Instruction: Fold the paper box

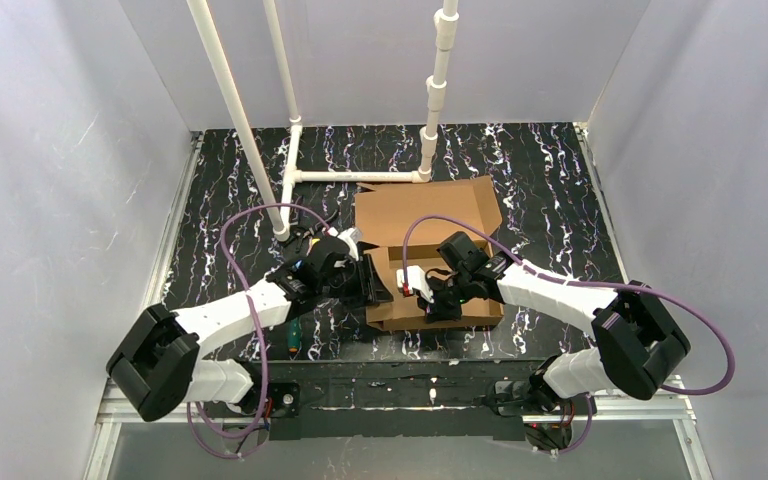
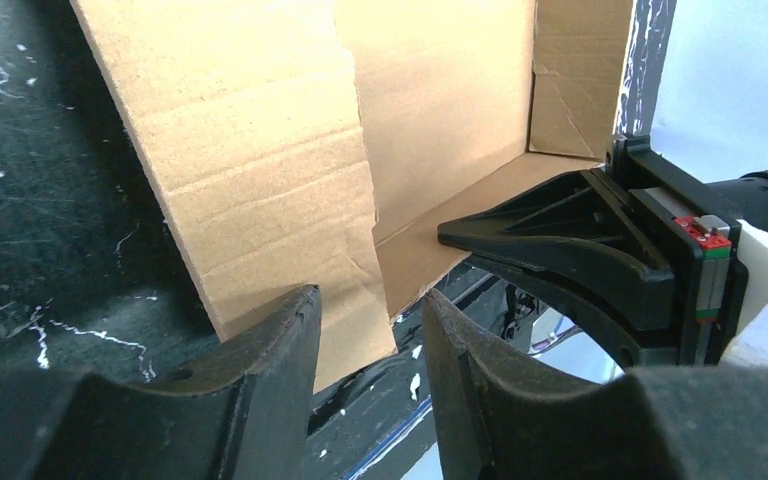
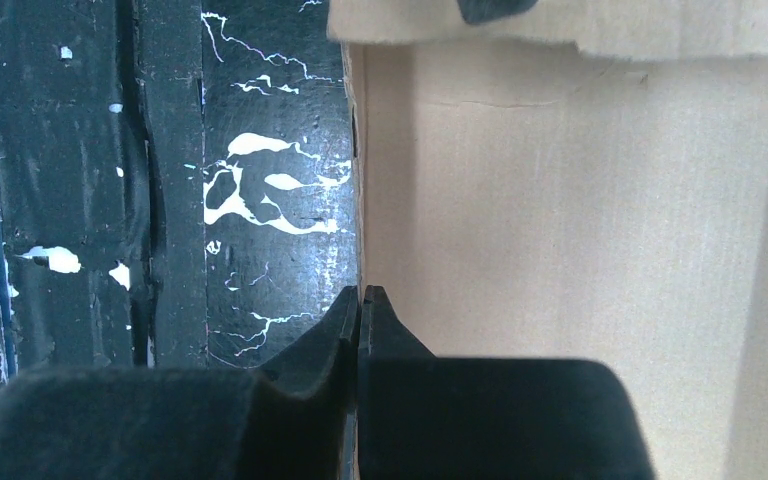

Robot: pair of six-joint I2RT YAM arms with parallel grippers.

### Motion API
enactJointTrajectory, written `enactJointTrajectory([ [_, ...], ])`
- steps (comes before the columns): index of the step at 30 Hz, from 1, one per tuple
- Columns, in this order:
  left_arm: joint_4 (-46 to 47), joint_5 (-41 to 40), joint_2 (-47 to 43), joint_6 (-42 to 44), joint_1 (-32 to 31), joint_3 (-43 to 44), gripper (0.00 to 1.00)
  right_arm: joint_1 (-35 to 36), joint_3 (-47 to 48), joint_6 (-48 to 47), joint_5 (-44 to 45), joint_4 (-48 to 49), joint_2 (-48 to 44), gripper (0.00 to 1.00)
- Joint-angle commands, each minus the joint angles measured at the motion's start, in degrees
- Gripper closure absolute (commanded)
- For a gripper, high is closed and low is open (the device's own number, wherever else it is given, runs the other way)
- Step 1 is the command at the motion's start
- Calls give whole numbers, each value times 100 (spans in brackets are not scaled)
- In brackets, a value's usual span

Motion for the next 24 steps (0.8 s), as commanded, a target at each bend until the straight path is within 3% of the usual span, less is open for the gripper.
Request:
enactJointTrajectory([
  [1,-16,-51,-441,143,135,-77,59,13,-9,-28,352,8,206,99],
  [13,-2035,-957,-1361,1168,683,135,52,13,-9,-30,352,6,219,99],
  [20,-1664,-1044,-2255,811,906,-688,53,13,-3,-46,339,-10,246,99],
  [24,-1391,-614,-2021,702,990,-758,55,13,-1,-46,334,-7,259,99],
])
